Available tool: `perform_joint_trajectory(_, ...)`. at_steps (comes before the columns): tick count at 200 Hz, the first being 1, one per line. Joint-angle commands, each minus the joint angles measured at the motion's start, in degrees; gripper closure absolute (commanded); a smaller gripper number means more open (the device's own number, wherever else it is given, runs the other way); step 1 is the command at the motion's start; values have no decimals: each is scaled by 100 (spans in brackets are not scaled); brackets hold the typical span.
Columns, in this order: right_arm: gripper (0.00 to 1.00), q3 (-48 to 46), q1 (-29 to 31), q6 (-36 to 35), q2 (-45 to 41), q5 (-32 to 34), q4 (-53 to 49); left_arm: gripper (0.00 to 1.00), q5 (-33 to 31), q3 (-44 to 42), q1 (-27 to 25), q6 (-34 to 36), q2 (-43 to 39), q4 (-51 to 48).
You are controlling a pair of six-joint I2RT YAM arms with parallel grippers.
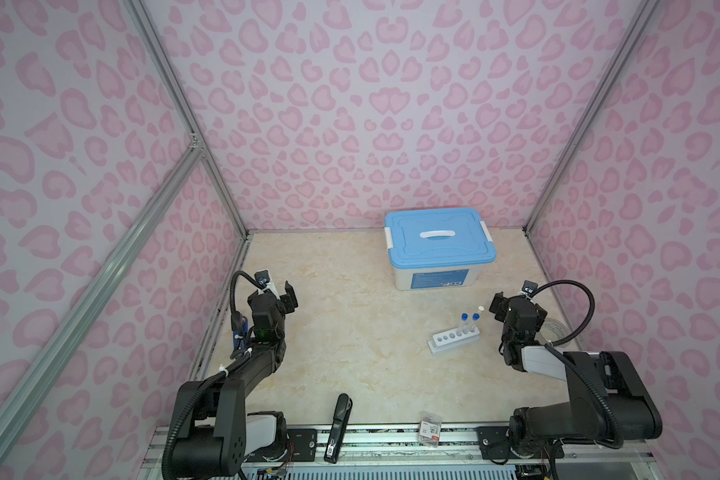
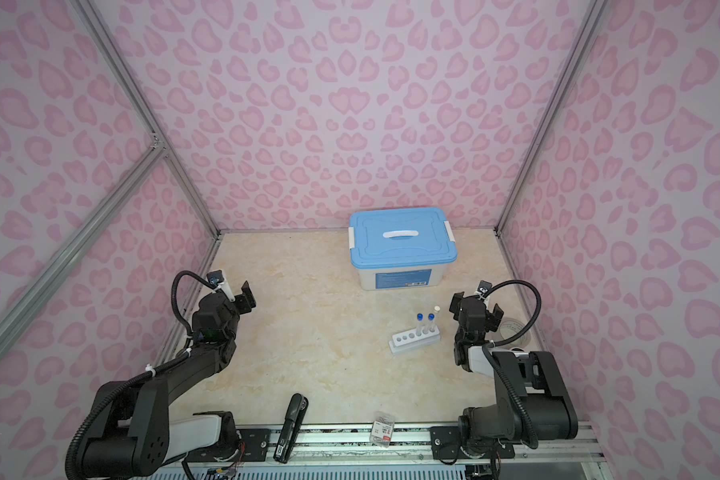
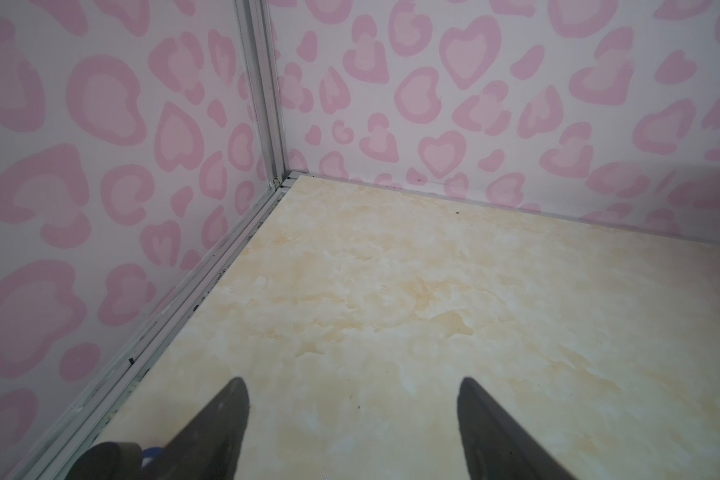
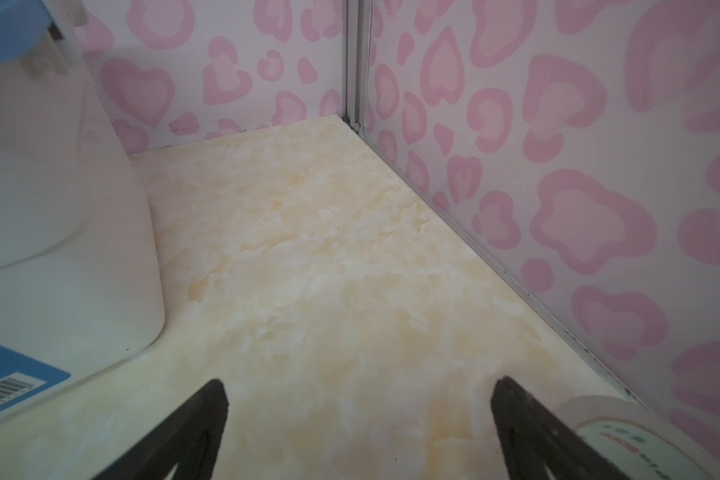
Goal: Organize the chemistry lab equipment
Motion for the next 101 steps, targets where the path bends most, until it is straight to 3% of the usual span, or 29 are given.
perform_joint_trajectory(1,1,21,182,-401,233,-137,904,19,159,-157,57,99,209,435)
perform_joint_trajectory(37,1,-118,225,-550,420,-397,1300,21,891,-50,175,161,714,854)
perform_joint_trajectory(51,1,-315,232,-618,708,-407,2059,21,1041,-53,237,133,982,1093)
perform_joint_trajectory(101,1,-192,301,-707,619,-509,1659,16,1399,-180,256,273,1066,1320)
